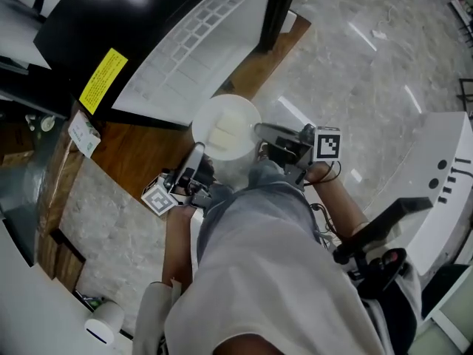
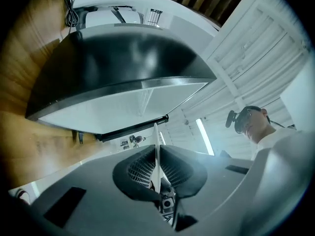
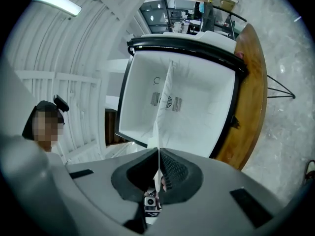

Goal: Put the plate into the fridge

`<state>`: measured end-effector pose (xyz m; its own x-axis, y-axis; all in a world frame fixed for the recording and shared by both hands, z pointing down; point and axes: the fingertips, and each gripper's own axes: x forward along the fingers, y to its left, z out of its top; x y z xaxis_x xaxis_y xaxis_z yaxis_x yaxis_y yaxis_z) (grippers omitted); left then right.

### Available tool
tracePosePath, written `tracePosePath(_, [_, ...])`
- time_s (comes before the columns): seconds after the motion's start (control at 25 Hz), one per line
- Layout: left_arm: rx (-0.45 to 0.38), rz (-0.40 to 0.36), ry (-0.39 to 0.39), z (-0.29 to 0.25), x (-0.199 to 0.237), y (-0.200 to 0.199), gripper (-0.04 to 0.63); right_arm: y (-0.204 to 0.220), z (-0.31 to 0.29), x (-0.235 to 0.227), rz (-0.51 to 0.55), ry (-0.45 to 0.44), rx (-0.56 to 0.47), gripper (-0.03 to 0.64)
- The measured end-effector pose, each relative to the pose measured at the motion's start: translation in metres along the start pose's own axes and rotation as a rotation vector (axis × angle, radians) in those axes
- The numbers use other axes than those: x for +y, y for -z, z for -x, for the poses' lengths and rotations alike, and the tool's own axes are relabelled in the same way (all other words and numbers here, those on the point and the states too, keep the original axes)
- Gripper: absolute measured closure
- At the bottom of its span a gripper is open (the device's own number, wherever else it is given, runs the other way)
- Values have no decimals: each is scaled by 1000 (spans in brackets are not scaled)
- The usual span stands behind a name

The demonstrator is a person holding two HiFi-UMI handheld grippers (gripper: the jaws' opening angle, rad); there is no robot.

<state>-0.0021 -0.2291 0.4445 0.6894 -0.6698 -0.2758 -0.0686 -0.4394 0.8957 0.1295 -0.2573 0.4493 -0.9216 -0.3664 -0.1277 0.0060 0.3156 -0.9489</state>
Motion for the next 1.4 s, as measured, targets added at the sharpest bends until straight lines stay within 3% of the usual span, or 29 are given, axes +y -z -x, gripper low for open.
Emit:
tracePosePath(0.32, [-90,-18,-38,-87,19,9,558,-82,34,-13,51,-19,22,594])
tracePosePath(0.52, [-162,-65,-31,-122,15,4,558,-116,42,-13,52,-29,27,594])
tracePosePath(0.76, [-270,-157,-76,-149,4,-21,558,-158,23,-4,65,-48,69,594])
tracePosePath(1.12, [-472,-292,-277,-145,4,-78,558,-176,-39,-1,16,-74,116,594])
tracePosePath(1.32, [-528,-414,-451,-140,12,-96,558,-186,-59,-9,-24,-47,113,594])
tracePosePath(1.4, [-539,-442,-480,-144,13,-104,558,-192,-66,-16,-62,-17,97,594])
